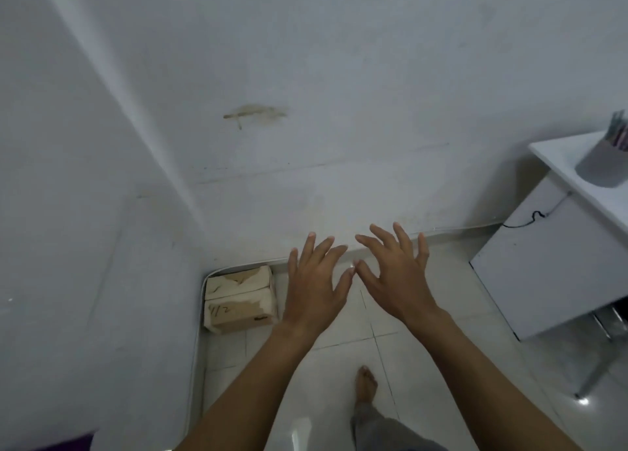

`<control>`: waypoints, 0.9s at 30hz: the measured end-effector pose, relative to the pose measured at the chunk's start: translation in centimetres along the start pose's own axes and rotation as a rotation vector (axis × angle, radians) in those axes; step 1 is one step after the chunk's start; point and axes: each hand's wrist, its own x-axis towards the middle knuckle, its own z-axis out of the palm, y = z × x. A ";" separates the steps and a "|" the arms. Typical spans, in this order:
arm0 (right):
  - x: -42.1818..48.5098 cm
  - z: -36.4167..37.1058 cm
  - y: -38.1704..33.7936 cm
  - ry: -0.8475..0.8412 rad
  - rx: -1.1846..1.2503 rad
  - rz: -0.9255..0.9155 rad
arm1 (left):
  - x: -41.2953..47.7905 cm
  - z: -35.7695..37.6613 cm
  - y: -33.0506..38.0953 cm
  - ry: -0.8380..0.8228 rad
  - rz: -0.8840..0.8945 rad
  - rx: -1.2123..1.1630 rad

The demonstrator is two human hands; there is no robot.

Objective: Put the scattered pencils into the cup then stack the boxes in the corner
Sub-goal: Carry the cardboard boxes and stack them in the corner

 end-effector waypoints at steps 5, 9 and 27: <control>-6.0 -1.9 0.5 0.034 0.005 0.089 | -3.8 0.1 1.9 -0.020 0.061 -0.037; -9.5 -3.9 1.9 0.044 -0.020 0.163 | -5.2 0.5 4.7 -0.056 0.119 -0.059; -27.3 -13.0 13.9 -0.135 0.063 0.414 | -12.8 9.1 21.2 -0.171 0.347 -0.192</control>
